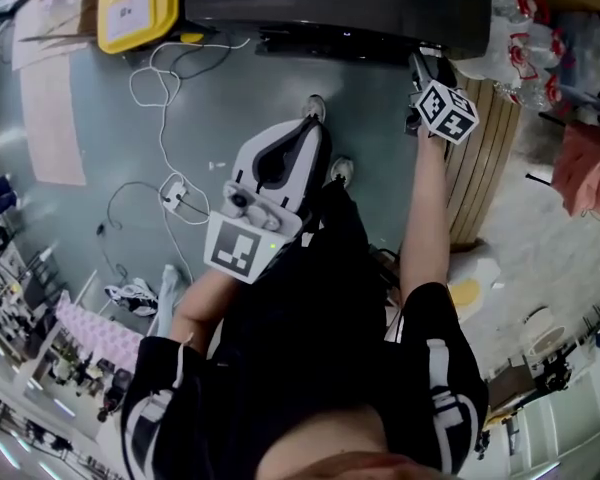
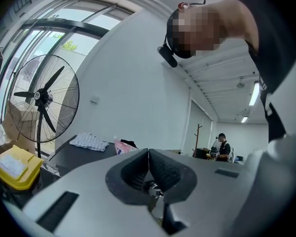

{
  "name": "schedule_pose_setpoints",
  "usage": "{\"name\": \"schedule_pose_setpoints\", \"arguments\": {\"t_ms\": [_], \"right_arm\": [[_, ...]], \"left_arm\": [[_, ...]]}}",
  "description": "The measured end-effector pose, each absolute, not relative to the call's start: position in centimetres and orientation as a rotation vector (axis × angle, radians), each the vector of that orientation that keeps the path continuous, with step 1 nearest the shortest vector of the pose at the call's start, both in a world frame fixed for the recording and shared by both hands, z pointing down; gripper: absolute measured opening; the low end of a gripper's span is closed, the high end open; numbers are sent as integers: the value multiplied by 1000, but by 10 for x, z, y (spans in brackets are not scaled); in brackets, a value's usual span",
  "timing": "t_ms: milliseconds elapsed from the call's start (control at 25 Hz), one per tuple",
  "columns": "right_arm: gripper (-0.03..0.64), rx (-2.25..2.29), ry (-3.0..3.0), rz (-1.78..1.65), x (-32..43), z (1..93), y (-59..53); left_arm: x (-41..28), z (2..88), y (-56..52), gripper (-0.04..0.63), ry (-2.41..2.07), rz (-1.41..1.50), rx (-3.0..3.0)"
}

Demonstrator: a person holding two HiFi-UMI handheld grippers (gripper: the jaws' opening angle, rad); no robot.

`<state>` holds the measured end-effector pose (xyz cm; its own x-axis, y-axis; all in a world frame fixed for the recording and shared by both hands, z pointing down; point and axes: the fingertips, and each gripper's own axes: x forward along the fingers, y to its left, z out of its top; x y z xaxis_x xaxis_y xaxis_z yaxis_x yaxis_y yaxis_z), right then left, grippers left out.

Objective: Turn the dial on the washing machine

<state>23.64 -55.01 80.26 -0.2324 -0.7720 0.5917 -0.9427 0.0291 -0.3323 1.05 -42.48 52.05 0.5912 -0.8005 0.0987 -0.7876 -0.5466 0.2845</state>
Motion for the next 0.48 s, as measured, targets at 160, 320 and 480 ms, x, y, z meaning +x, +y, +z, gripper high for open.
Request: {"name": "schedule_pose_setpoints", "arguments": {"t_ms": [160, 320, 480], "right_arm": [[293, 1756, -1970, 855, 234, 802, -551], [293, 1725, -1826, 580, 230, 798, -552], [306, 1710, -1847, 577, 227, 800, -549]], "left_arm": [[8, 523, -429, 23, -1307, -61, 2520], [8, 524, -427, 23, -1310, -63, 2514], [6, 522, -419, 23, -1314, -74, 2516]]}}
